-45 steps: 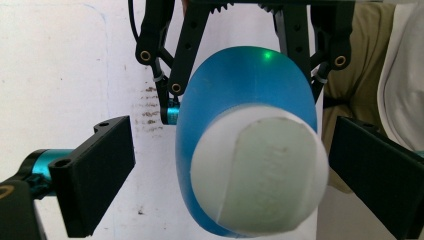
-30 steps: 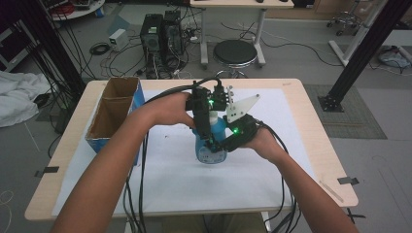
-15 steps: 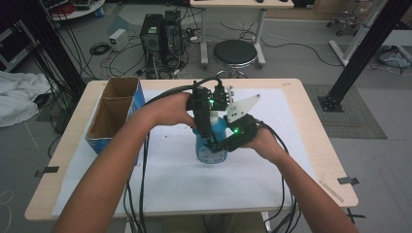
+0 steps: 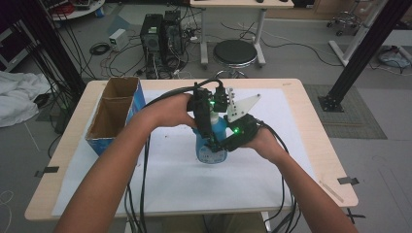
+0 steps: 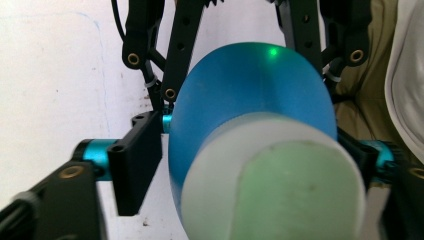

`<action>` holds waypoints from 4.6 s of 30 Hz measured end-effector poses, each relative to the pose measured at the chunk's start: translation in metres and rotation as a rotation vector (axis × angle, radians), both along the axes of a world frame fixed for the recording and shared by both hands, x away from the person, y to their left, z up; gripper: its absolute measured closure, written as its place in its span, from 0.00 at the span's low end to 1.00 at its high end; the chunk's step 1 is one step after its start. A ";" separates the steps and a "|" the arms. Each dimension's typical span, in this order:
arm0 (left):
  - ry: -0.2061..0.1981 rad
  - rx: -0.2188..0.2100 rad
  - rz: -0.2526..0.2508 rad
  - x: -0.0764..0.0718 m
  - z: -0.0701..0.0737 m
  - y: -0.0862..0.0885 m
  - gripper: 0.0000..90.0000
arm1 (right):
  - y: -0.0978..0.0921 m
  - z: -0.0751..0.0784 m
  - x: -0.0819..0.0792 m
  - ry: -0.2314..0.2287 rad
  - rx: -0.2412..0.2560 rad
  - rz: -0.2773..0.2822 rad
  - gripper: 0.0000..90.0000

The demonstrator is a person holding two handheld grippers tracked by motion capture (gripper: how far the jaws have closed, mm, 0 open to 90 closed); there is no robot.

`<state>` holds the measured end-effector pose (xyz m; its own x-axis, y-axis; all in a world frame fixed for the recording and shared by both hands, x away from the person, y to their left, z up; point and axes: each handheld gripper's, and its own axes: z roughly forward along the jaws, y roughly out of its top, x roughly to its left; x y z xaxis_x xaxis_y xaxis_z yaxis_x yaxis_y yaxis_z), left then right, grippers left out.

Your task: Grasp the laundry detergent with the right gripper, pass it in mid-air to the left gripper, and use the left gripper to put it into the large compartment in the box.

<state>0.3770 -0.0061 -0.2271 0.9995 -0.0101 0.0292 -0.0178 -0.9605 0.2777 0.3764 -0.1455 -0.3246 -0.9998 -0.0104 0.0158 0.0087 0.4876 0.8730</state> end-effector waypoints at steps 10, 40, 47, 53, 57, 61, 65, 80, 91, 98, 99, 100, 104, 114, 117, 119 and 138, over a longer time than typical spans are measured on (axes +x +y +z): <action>-0.011 -0.001 -0.006 -0.001 0.000 0.000 0.34 | 0.000 0.000 -0.001 0.005 0.006 -0.002 0.50; -0.039 0.008 -0.058 -0.010 0.003 -0.004 0.42 | -0.002 0.002 -0.005 -0.032 -0.013 -0.001 0.49; -0.044 0.004 -0.044 -0.010 0.006 0.003 0.43 | -0.012 0.011 -0.007 -0.030 -0.052 -0.023 0.24; -0.055 0.010 0.010 -0.008 0.014 0.017 0.42 | -0.045 0.018 -0.011 -0.045 -0.220 -0.131 0.12; -0.070 0.012 0.047 -0.005 0.020 0.024 0.42 | -0.058 0.019 -0.011 -0.014 -0.284 -0.145 0.12; -0.084 0.014 0.084 -0.003 0.025 0.032 0.42 | -0.075 0.021 -0.011 0.016 -0.356 -0.124 0.12; -0.092 0.026 0.123 -0.001 0.029 0.040 0.42 | -0.085 0.022 -0.008 0.049 -0.438 -0.191 0.11; -0.129 0.036 0.338 0.015 0.052 0.072 0.42 | -0.122 0.033 -0.006 0.097 -0.662 -0.297 0.01; -0.105 0.024 0.519 0.020 0.094 0.098 0.42 | -0.148 0.049 -0.005 0.059 -0.740 -0.266 0.01; -0.107 0.002 0.587 0.015 0.118 0.121 0.42 | -0.152 0.052 -0.003 0.060 -0.739 -0.250 0.01; -0.108 -0.007 0.599 0.014 0.121 0.126 0.42 | -0.152 0.052 -0.003 0.063 -0.739 -0.249 0.01; -0.113 -0.009 0.605 0.012 0.124 0.130 0.42 | -0.152 0.052 -0.003 0.065 -0.739 -0.247 0.01; -0.118 -0.020 0.660 0.009 0.132 0.148 0.42 | -0.154 0.052 -0.002 0.061 -0.746 -0.243 0.01; -0.137 -0.039 0.782 0.001 0.142 0.187 0.42 | -0.157 0.060 -0.001 0.044 -0.754 -0.243 0.01; -0.160 -0.047 0.823 -0.001 0.144 0.206 0.42 | -0.157 0.060 -0.001 0.044 -0.755 -0.246 0.01; -0.166 -0.047 0.836 -0.001 0.144 0.211 0.42 | -0.157 0.059 -0.001 0.042 -0.755 -0.241 0.01; -0.152 -0.023 0.871 0.013 0.098 0.251 0.42 | -0.150 0.058 0.001 0.043 -0.765 -0.252 0.01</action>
<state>0.3898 0.2451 -0.1288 0.6372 0.7553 0.1532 0.6793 -0.6443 0.3514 0.3770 -0.2960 -0.2663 -0.9691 0.2444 -0.0342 0.2240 0.9290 0.2945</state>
